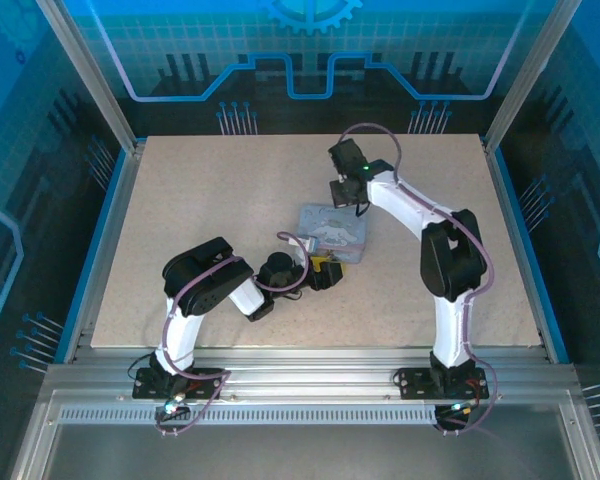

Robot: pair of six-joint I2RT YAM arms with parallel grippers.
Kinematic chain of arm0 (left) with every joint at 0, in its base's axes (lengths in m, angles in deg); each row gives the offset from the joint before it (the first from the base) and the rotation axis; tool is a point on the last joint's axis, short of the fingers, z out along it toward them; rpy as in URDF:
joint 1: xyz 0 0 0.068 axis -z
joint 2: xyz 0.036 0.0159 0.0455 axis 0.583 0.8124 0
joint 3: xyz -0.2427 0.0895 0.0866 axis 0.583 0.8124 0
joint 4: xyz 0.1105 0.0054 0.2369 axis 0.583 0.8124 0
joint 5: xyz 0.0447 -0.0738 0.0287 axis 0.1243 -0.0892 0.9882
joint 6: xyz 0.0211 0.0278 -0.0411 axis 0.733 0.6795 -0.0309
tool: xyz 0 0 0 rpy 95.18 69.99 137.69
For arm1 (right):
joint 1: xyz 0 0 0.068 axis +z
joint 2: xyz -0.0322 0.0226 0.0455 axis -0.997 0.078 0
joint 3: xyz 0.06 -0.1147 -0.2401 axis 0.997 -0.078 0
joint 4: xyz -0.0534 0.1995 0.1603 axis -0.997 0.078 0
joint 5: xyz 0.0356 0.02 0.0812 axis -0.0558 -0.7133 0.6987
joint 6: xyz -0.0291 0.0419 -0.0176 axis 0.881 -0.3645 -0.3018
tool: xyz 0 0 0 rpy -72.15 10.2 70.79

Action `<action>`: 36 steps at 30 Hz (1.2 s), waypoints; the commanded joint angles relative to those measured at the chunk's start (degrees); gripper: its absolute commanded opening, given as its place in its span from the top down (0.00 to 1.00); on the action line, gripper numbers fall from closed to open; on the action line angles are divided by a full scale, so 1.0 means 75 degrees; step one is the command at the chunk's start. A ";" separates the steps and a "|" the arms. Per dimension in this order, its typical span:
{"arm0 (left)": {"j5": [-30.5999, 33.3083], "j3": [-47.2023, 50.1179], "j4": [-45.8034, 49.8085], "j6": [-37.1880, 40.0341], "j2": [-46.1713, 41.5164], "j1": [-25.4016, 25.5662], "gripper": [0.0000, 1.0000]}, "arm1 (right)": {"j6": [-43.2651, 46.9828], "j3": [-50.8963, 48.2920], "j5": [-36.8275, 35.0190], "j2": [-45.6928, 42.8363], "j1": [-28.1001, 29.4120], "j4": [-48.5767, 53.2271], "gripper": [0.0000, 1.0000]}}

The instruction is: Unlock a padlock with a key

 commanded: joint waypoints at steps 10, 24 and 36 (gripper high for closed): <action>-0.0268 -0.0055 0.0151 -0.0142 0.0034 -0.0050 0.25 | -0.0570 -0.1928 -0.0393 -0.0969 -0.0669 -0.0119 1.00; -0.0357 -0.0424 0.0391 -0.0195 0.0240 -0.0048 0.18 | -0.0813 -0.2499 0.0394 -0.0807 -0.0155 -0.0782 1.00; -0.0275 0.0044 0.0046 -0.0394 0.0234 -0.0199 0.35 | -0.0843 -0.2642 0.0326 -0.0889 -0.0084 -0.0834 1.00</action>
